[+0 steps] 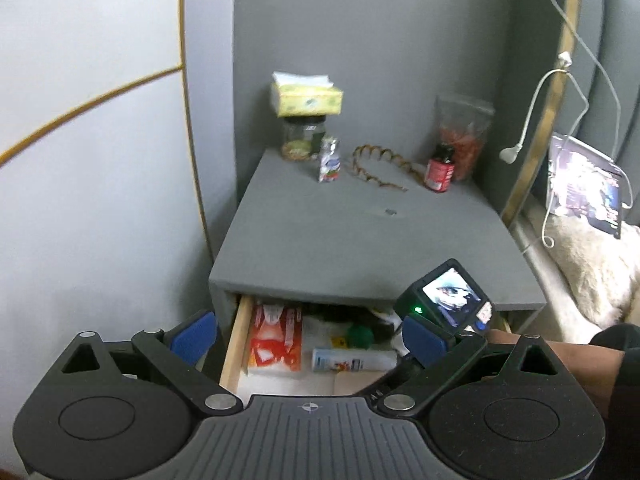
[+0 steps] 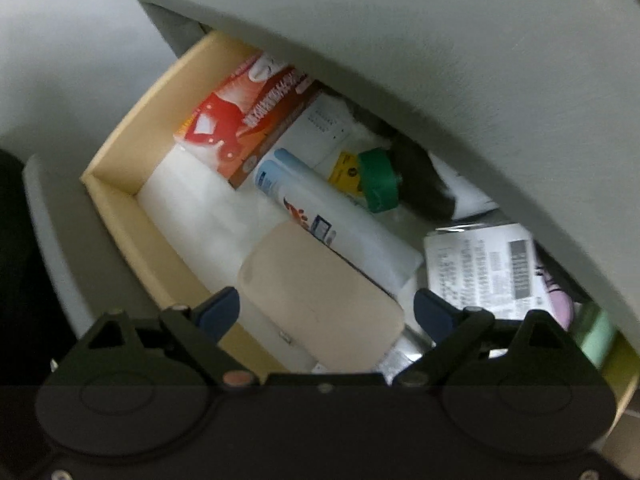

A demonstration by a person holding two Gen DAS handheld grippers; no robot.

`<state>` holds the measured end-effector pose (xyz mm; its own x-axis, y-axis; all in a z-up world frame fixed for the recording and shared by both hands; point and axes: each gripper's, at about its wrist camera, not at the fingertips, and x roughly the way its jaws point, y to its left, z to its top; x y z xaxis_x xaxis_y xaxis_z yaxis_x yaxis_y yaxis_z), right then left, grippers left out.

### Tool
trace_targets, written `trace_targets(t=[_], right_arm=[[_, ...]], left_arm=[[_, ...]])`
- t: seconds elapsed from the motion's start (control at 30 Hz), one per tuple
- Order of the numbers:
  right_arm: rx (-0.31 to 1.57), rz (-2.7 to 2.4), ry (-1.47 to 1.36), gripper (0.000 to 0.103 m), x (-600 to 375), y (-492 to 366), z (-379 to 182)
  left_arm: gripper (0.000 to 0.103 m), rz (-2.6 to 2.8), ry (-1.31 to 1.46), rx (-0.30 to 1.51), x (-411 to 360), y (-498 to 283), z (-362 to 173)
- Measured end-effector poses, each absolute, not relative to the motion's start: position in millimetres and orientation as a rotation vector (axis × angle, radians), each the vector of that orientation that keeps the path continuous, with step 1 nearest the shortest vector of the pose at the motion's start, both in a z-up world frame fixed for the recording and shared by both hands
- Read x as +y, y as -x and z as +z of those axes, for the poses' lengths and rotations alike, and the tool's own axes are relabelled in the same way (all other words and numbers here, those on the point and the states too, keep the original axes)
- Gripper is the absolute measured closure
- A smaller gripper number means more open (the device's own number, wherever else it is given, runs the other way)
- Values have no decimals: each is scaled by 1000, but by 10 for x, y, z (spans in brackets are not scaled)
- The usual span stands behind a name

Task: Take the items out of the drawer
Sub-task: 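Reach the right tool into the drawer toward the beige pouch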

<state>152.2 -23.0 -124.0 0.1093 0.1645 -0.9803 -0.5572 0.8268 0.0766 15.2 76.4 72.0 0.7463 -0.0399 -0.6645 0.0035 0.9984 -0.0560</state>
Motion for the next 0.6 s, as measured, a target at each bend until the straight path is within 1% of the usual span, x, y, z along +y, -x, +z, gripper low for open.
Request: trace_targets(t=[0.13, 0.2, 0.27, 0.3, 0.33, 0.37, 0.4, 0.47, 0.5, 0.6], right_arm=[[1391, 543, 390, 9, -157, -1554, -1352], [1401, 551, 392, 7, -146, -1570, -1379], [1420, 572, 377, 7, -167, -1577, -1396], [1429, 583, 369, 9, -178, -1581, -1404], [1436, 595, 363, 11, -187, -1583, -1408], [1424, 614, 367, 19, -188, -1568, -1380], [1414, 632, 371, 23, -189, -1554, -1352], [1414, 651, 363, 38, -198, -1535, -1313], [1422, 661, 352, 39, -220, -1522, -1279], [1410, 674, 376, 48, -260, -1490, -1177]], left_arm=[[5, -45, 11, 719, 743, -102, 720], [5, -41, -11, 714, 759, -65, 716], [5, -31, 33, 737, 819, -24, 689], [5, -37, 68, 756, 838, -16, 673], [5, -56, 94, 774, 837, 0, 661], [5, -75, 111, 789, 825, 17, 656], [5, -84, 99, 787, 797, 38, 670], [5, -108, 37, 758, 688, 96, 715], [5, -111, 31, 752, 673, 106, 722], [5, -116, 36, 757, 664, 118, 706]])
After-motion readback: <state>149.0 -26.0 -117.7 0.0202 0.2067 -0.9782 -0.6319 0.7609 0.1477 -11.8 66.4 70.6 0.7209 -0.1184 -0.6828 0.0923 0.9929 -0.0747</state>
